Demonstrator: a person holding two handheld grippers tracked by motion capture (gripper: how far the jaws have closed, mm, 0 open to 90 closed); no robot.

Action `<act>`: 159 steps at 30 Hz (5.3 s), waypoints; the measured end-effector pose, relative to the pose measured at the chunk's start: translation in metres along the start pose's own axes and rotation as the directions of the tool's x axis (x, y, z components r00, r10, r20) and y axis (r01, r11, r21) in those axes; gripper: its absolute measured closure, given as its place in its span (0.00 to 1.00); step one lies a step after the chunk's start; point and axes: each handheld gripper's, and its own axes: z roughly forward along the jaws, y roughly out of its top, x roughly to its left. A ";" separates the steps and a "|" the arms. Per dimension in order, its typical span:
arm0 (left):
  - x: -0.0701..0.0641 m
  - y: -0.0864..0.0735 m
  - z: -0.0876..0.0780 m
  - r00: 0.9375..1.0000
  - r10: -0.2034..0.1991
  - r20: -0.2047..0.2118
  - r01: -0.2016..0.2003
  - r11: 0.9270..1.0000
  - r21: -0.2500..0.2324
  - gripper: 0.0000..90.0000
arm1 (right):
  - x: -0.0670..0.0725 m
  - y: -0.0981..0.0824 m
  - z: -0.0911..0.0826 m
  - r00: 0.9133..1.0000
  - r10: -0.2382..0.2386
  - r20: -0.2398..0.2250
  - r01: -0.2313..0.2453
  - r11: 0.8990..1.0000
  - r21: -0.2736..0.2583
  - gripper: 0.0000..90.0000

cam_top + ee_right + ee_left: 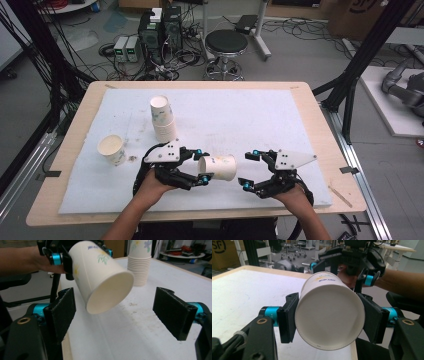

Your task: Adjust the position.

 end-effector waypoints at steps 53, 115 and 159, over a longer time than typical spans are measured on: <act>-0.011 -0.003 0.007 0.999 -0.008 0.032 0.007 0.999 0.034 0.16 | -0.001 -0.002 0.010 0.986 0.012 -0.165 -0.012 1.000 -0.002 0.36; -0.004 0.011 0.058 0.990 0.127 0.062 -0.140 0.834 0.533 0.39 | 0.009 0.069 0.063 0.943 -0.256 -0.212 0.333 0.754 0.567 0.35; 0.009 -0.023 0.002 0.952 -0.029 -0.306 0.012 0.998 -0.058 0.33 | -0.028 -0.029 -0.053 0.931 0.073 0.358 -0.121 0.986 0.115 0.24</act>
